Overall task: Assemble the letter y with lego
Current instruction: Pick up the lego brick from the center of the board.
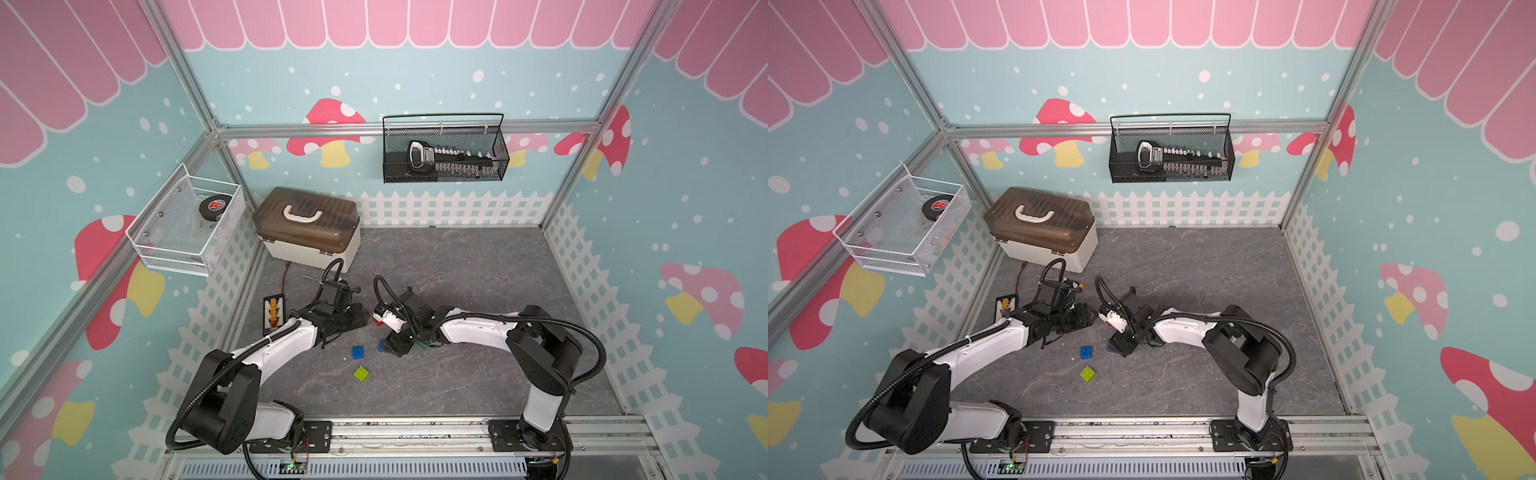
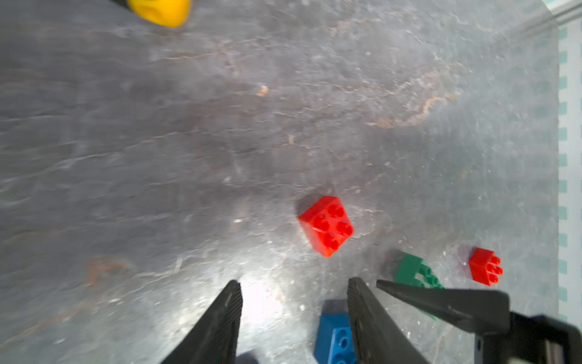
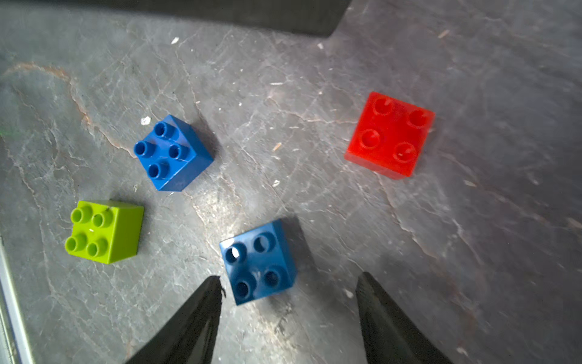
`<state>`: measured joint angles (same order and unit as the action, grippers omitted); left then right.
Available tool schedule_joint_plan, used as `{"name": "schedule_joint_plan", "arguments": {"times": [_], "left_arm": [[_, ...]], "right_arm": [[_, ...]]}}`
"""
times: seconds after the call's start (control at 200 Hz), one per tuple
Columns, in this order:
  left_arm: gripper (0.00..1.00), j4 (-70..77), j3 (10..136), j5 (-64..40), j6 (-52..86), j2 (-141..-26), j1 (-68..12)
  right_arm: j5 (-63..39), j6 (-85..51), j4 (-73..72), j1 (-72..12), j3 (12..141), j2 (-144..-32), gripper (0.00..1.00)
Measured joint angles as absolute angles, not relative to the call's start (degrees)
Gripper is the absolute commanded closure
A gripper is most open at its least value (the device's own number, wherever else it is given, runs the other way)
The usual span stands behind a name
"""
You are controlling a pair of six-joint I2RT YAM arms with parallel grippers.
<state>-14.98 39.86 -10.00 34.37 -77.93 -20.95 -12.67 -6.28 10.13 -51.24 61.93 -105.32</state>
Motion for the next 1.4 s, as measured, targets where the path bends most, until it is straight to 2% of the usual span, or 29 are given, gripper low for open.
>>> {"name": "schedule_joint_plan", "arguments": {"times": [0.13,0.375,0.575,0.695,0.92,1.006,1.401], "left_arm": [[0.44,-15.31,38.65,-9.63,34.52,-77.1,-20.32],[0.44,-15.16,37.89,-9.58,34.94,-77.03,-19.53],[0.44,-14.44,37.89,-9.56,35.81,-78.17,-19.31],[0.44,-14.06,37.89,-8.95,36.12,-78.96,-19.25],[0.45,-13.47,37.95,-8.01,37.15,-81.6,-19.25],[0.46,-13.47,38.37,-7.44,37.32,-82.83,-19.25],[0.47,-13.37,45.6,-6.61,37.08,-90.83,-19.31]], "right_arm": [[-11.92,-5.13,12.01,-52.36,62.35,-105.91,0.38],[-9.13,-3.42,13.96,-54.48,64.47,-107.53,0.42],[-7.6,-2.83,14.2,-55.13,65.54,-108.81,0.54],[-6.87,-2.63,14.2,-55.18,66.46,-109.6,0.56],[-5.91,-2.02,14.11,-55.29,66.74,-109.86,0.73],[-5.56,-2.07,14.11,-55.35,66.74,-109.86,0.76],[-3.95,-4.4,12.6,-53.49,58.74,-102.78,0.77]]}}
